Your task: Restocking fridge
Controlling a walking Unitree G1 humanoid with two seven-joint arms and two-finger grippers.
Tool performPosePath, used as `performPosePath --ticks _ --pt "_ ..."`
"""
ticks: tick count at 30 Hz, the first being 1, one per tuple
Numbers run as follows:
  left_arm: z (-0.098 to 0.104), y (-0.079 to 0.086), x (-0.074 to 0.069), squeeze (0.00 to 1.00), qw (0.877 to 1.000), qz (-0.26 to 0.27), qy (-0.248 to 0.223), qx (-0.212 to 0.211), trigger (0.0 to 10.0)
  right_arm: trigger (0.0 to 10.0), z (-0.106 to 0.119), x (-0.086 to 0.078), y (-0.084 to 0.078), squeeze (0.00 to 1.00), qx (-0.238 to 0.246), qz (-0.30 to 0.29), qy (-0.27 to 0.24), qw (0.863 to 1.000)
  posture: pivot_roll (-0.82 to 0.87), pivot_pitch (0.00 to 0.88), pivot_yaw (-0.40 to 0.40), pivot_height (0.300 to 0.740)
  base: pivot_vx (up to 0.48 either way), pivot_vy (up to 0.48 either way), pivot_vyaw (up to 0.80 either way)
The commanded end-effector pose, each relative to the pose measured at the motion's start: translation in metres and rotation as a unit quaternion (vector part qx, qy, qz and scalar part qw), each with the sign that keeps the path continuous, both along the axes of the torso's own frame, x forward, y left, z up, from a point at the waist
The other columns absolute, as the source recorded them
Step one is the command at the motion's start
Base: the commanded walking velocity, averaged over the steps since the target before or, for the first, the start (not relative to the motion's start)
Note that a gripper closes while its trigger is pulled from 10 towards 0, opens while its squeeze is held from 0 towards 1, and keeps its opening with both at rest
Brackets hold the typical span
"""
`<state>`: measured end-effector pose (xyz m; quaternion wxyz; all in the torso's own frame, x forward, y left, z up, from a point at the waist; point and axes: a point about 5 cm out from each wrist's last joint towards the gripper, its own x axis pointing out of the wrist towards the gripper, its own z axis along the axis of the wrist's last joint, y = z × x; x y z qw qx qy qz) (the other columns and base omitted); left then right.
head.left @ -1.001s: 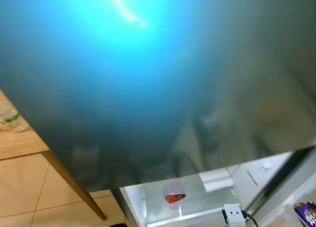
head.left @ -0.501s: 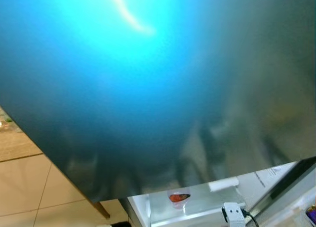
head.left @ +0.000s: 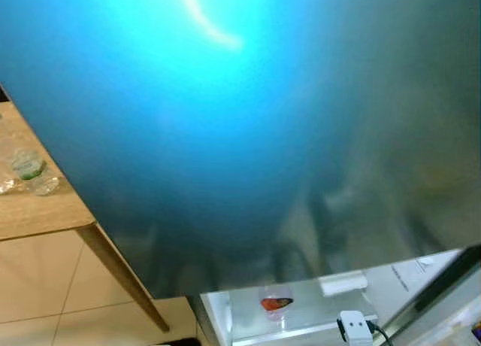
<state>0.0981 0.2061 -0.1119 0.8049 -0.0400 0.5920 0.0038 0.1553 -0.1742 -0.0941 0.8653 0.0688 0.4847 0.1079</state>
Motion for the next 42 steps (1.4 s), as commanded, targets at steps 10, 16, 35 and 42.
performPosePath --ticks 10,16,35,42 --pt "0.0006 0.0007 0.0017 0.0 1.0 0.0 -0.004 -0.002 10.0 10.0 0.0002 -0.0002 0.0012 0.0 0.01 -0.003 -0.001 1.0 -0.01 0.006 0.021 0.74 0.0 0.0 0.38" --pt "0.0007 0.0006 0.0021 0.0 1.0 -0.001 -0.004 -0.003 10.0 10.0 0.0003 0.0 0.0009 0.0 0.01 -0.009 -0.004 1.0 -0.01 0.003 0.021 0.74 0.0 0.0 0.78" --pt "0.001 -0.0001 0.004 0.0 1.0 -0.002 -0.005 -0.001 10.0 10.0 0.0003 -0.001 0.0012 0.0 0.021 -0.003 -0.001 1.0 -0.01 0.0 0.018 0.74 0.0 0.0 0.52" --pt "0.0007 -0.0004 0.003 0.0 1.0 -0.002 -0.003 -0.002 10.0 10.0 0.0007 -0.0009 0.0006 0.0 0.028 -0.006 -0.003 1.0 -0.01 0.003 0.017 0.74 0.0 0.0 0.43"
